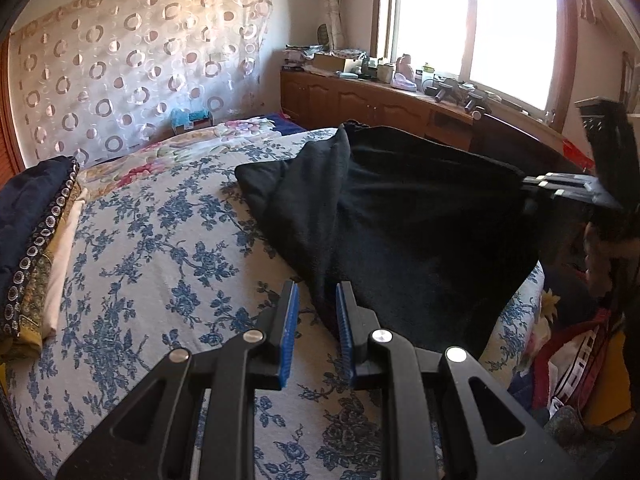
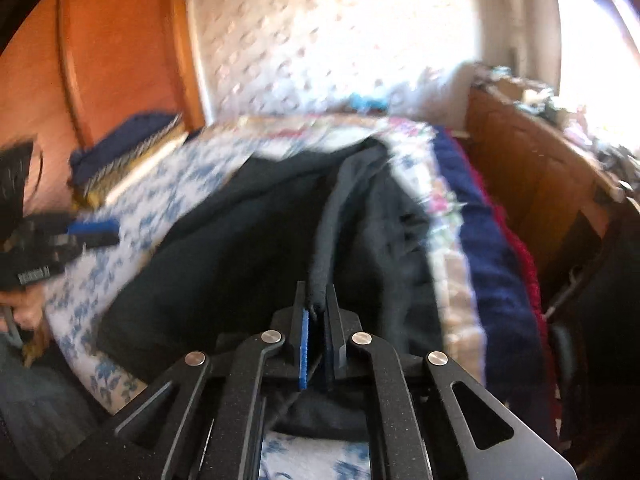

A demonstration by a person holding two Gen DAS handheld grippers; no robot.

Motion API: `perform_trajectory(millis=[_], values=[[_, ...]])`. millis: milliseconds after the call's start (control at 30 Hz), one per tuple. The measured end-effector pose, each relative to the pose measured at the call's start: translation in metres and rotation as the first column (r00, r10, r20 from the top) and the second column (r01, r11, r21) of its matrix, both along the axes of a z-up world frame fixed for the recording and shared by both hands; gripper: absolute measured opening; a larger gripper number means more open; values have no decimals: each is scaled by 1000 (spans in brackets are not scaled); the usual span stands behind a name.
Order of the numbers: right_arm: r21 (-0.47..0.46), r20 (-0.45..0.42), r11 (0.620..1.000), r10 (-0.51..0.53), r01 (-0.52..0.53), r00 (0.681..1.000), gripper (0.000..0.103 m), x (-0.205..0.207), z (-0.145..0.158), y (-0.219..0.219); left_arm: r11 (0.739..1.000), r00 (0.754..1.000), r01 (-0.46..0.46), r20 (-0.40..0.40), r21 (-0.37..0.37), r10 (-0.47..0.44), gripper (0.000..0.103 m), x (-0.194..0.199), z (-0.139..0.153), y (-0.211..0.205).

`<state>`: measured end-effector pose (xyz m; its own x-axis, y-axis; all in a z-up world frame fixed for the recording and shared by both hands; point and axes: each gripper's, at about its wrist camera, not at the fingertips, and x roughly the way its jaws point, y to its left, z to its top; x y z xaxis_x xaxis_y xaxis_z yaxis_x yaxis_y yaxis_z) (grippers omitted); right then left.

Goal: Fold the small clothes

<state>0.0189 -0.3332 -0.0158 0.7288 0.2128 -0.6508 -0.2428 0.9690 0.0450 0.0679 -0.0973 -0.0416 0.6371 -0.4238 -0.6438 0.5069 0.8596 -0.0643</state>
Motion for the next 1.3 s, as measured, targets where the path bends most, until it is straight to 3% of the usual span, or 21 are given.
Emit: perform_trajectory(millis=[100, 233, 567, 767, 833, 867, 900, 967, 1100, 1300], values=[[2, 6, 998, -58, 58, 998, 3, -9, 8, -19, 1000, 1000, 7, -2, -2, -7, 18, 0, -1, -3], [-26, -42, 991, -130, 129, 991, 3, -8, -7, -40, 1000, 1000, 15, -4, 2, -15, 18, -1, -2, -6], [-68, -31, 984, -165, 163, 986, 3, -11, -15, -40, 1000, 1000, 15, -6, 1, -15, 18, -1, -3, -6], [-40, -48, 985, -172, 170, 984, 4, -9, -24, -45, 1000, 1000, 20, -14, 4, -20, 18, -3, -6, -7], [-36, -46, 983, -180, 178, 983, 8, -10, -25, -45, 999, 999, 34, -31, -10, -34, 18, -3, -8, -8], [-38, -46, 982, -186, 184, 981, 16, -10, -25, -45, 999, 998, 45, -44, -17, -46, 18, -2, -9, -8], [-37, -45, 981, -193, 191, 980, 33, -10, -25, -46, 998, 996, 61, -61, -23, -62, 18, -1, -11, -11], [-27, -46, 980, -200, 198, 979, 52, -10, -25, -49, 996, 993, 81, -81, -27, -83, 30, -1, -16, -15], [-16, -68, 982, -189, 189, 980, 52, -10, -32, -52, 993, 986, 119, -118, -19, -121, 38, -2, -25, -26], [-1, -110, 985, -172, 173, 979, 54, -9, -47, -52, 988, 975, 150, -166, -16, -151, 40, -5, -35, -34]])
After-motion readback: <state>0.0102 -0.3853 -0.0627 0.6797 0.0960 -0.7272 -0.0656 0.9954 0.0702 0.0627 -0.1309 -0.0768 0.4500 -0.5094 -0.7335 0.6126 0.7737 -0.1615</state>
